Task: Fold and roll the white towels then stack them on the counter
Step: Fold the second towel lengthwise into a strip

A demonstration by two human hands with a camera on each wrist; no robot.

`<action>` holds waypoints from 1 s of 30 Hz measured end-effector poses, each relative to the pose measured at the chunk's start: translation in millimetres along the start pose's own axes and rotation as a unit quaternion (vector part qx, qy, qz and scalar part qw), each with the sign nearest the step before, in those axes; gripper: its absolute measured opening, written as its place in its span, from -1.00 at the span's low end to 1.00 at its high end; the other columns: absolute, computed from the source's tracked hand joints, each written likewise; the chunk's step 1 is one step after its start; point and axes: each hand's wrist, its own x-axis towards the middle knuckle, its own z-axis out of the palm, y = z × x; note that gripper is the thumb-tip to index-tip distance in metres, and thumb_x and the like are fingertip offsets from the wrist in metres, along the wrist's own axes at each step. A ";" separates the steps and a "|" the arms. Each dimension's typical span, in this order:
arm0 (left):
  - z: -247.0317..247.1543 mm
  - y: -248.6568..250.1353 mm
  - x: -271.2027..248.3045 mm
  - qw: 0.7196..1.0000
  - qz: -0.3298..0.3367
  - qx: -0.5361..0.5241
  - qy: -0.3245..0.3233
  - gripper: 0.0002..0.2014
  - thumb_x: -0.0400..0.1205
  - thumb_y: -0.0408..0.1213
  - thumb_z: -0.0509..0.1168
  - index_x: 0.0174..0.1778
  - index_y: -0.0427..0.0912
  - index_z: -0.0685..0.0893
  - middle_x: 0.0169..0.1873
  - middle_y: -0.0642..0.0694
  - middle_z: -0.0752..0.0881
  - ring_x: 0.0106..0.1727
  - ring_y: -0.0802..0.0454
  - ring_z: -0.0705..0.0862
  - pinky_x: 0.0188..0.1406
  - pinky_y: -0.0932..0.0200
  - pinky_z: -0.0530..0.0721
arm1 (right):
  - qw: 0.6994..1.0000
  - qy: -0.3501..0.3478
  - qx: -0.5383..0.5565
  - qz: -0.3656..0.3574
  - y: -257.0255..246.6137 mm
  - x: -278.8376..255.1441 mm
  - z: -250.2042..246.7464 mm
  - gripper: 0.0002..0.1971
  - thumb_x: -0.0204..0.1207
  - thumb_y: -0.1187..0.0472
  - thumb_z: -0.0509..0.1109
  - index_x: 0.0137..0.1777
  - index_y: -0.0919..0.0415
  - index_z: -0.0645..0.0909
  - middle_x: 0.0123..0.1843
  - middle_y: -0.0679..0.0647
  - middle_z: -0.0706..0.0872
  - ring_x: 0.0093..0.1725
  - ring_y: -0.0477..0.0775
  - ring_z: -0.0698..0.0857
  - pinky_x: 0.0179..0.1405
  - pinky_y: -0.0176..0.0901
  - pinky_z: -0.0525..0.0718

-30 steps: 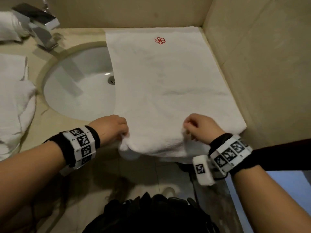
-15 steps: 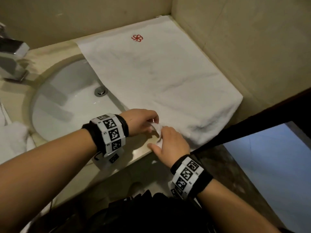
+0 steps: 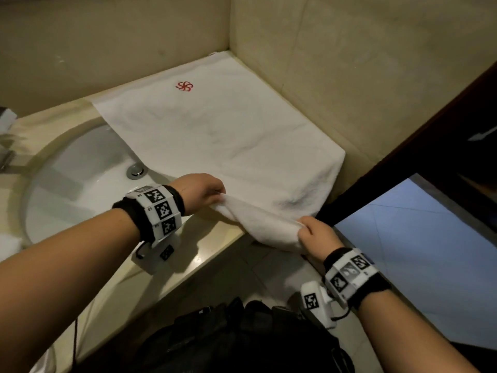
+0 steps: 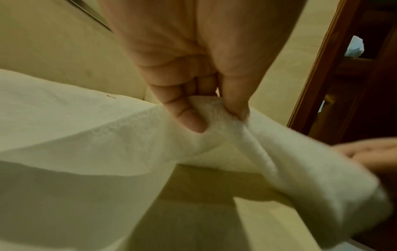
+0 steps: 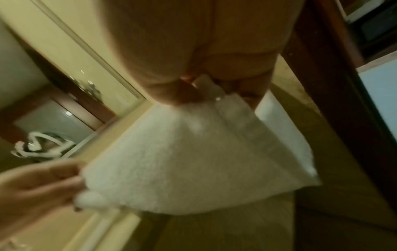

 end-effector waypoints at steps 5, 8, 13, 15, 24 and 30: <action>5.6 -3.8 6.9 0.996 -0.006 0.074 -0.058 -0.72 0.66 -0.21 0.16 0.24 -0.21 0.58 0.19 -0.18 0.62 0.20 -0.14 0.58 0.13 0.10 0.48 | 0.979 0.060 0.137 -0.142 -9.6 -30.4 -34.9 -0.84 0.41 0.14 0.07 -0.32 0.00 0.44 -0.37 -0.06 0.48 -0.33 -0.13 0.46 -0.36 -0.38 0.38; 7.3 -13.2 11.5 0.989 -0.009 0.129 -0.071 -0.76 0.65 -0.31 0.15 0.19 -0.17 0.60 0.15 -0.18 0.61 0.18 -0.14 0.59 0.15 0.08 0.50 | 0.990 -0.016 -0.056 -0.132 -9.0 -30.3 -38.7 -0.79 0.59 -0.03 0.14 -0.20 0.04 0.46 -0.29 -0.01 0.57 -0.25 -0.04 0.55 -0.26 -0.16 0.43; 5.1 -28.3 17.0 0.992 -0.036 0.109 -0.047 -0.75 0.67 -0.34 0.10 0.22 -0.16 0.57 0.19 -0.17 0.60 0.20 -0.15 0.57 0.17 0.06 0.49 | 0.995 0.009 -0.022 -0.098 15.4 -28.5 -38.0 -0.79 0.64 0.13 0.15 -0.09 0.26 0.49 -0.15 0.15 0.63 -0.10 0.12 0.60 -0.12 -0.11 0.50; 1.5 -30.5 18.5 0.994 -0.042 0.098 -0.037 -0.76 0.68 -0.30 0.09 0.20 -0.19 0.57 0.19 -0.19 0.63 0.18 -0.17 0.58 0.16 0.05 0.51 | 0.997 0.031 0.001 -0.067 24.4 -30.1 -38.2 -0.86 0.64 0.14 0.16 -0.09 0.13 0.50 -0.19 0.01 0.61 -0.13 0.02 0.58 -0.22 -0.30 0.46; -59.4 13.5 82.6 0.992 0.041 0.086 0.081 -0.76 0.67 -0.27 0.13 0.18 -0.21 0.62 0.14 -0.24 0.64 0.19 -0.24 0.56 0.15 0.05 0.47 | 0.967 0.171 0.180 0.053 51.8 -8.3 -67.3 -0.88 0.64 0.21 0.16 0.02 0.13 0.53 -0.06 0.21 0.65 -0.45 -0.01 0.69 -0.60 -0.48 0.59; -87.7 44.4 167.2 0.989 0.067 0.088 0.097 -0.76 0.66 -0.28 0.15 0.18 -0.23 0.62 0.14 -0.28 0.64 0.18 -0.28 0.57 0.15 0.00 0.51 | 0.935 0.306 0.160 0.076 76.5 35.2 -109.6 -0.83 0.65 0.17 0.11 -0.01 0.09 0.55 -0.10 0.18 0.67 -0.32 0.07 0.74 -0.38 -0.33 0.60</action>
